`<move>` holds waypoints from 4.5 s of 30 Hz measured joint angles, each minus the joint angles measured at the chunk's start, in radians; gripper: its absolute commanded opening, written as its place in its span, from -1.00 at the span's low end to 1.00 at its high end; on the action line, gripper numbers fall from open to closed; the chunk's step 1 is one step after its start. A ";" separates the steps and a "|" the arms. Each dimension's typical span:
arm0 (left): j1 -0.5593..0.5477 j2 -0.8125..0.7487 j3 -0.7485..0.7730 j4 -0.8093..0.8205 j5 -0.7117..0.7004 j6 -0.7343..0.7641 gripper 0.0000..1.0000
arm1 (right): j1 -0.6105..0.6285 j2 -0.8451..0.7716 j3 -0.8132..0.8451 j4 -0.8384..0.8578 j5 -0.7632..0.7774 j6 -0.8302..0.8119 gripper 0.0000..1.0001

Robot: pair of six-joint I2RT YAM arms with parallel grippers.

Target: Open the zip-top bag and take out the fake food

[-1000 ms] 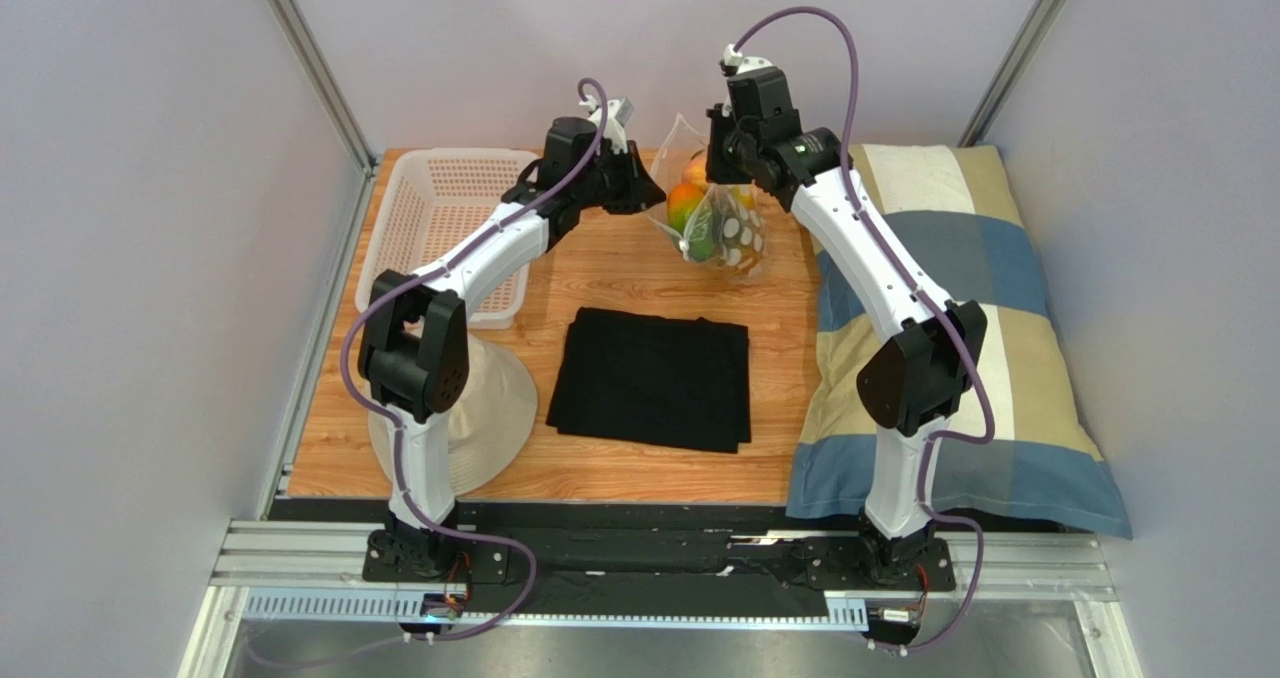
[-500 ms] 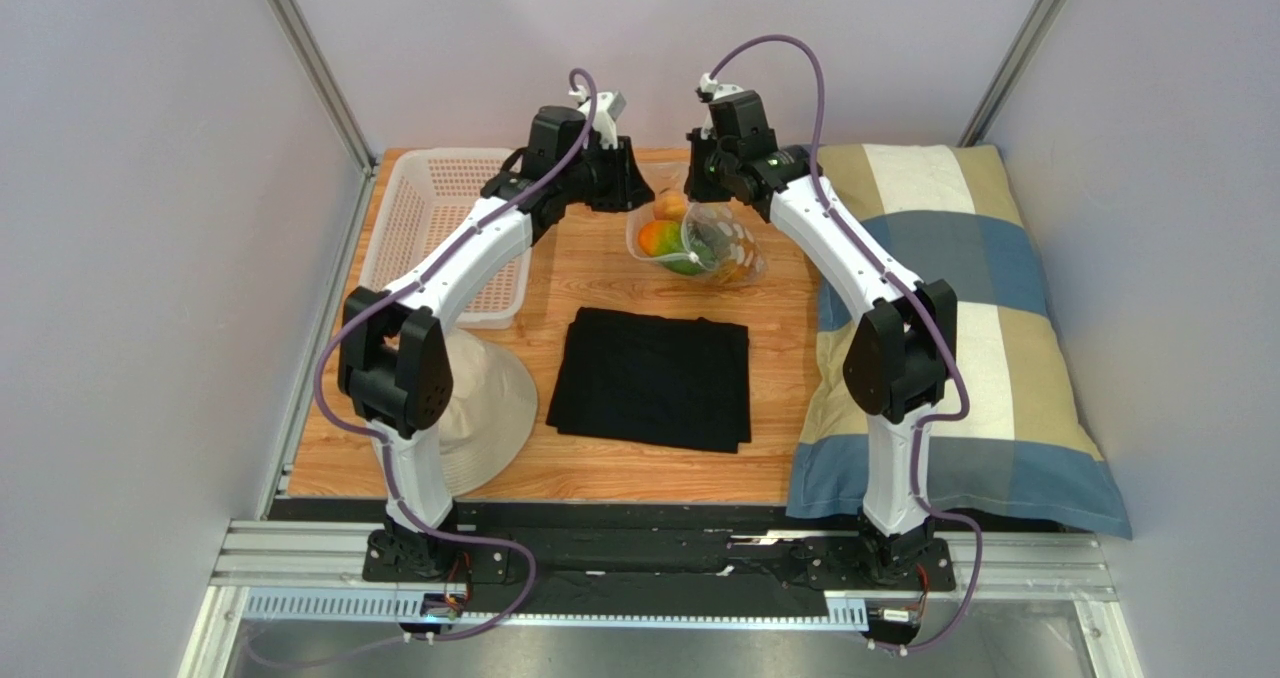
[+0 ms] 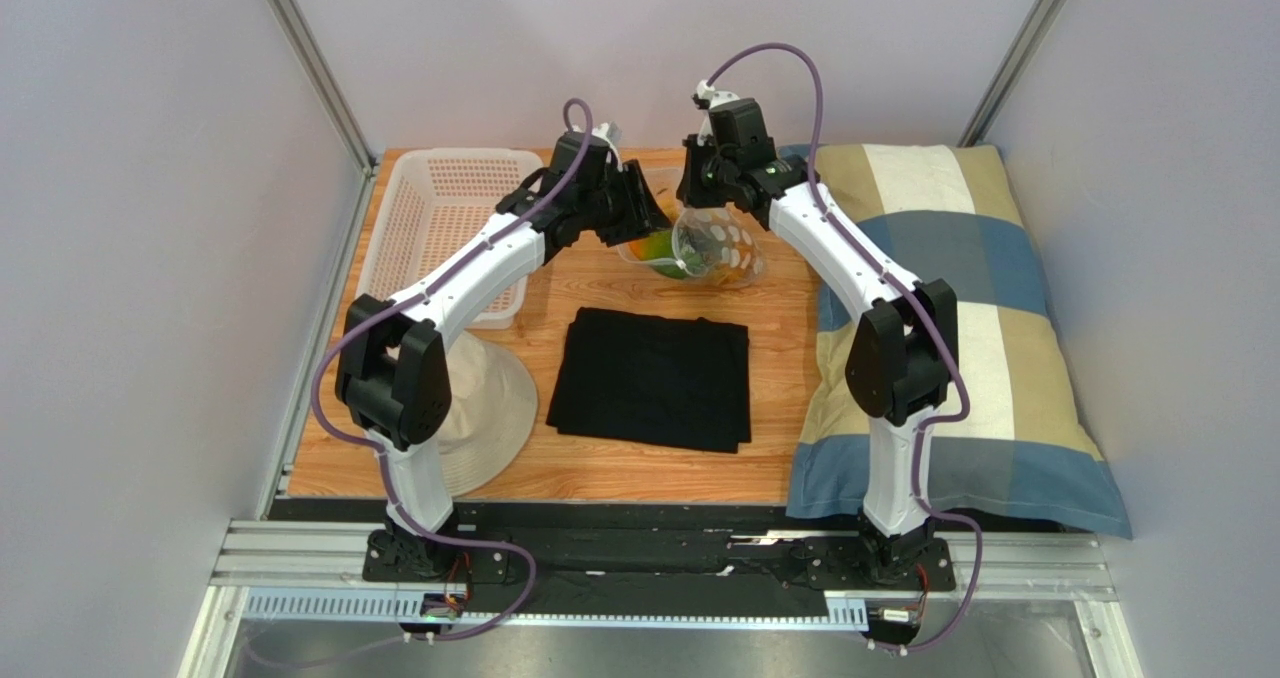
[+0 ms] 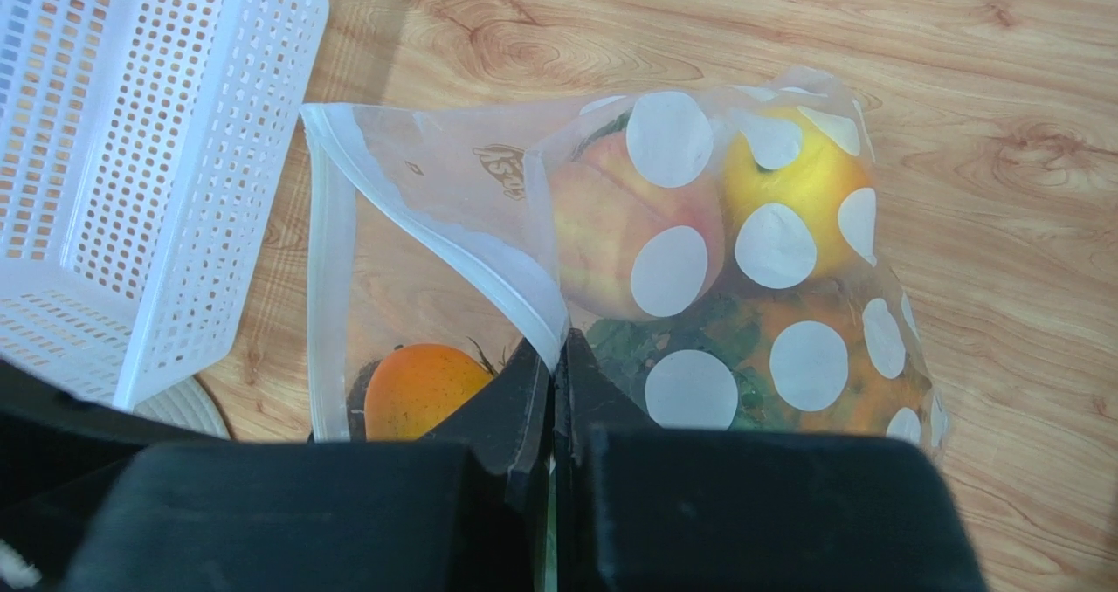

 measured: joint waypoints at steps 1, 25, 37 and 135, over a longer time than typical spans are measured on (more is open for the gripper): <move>0.001 0.000 -0.010 -0.008 -0.011 -0.028 0.03 | 0.000 -0.004 -0.004 0.003 -0.002 0.000 -1.00; 0.008 0.096 -0.058 -0.012 -0.076 -0.420 0.82 | 0.019 -0.045 -0.037 0.030 -0.043 0.011 -1.00; 0.018 0.187 -0.029 0.088 -0.018 -0.447 -0.59 | 0.037 -0.088 -0.092 0.051 -0.061 0.023 -1.00; 0.033 0.284 0.192 -0.003 -0.051 0.160 0.90 | 0.010 -0.167 -0.212 0.177 -0.171 0.068 -1.00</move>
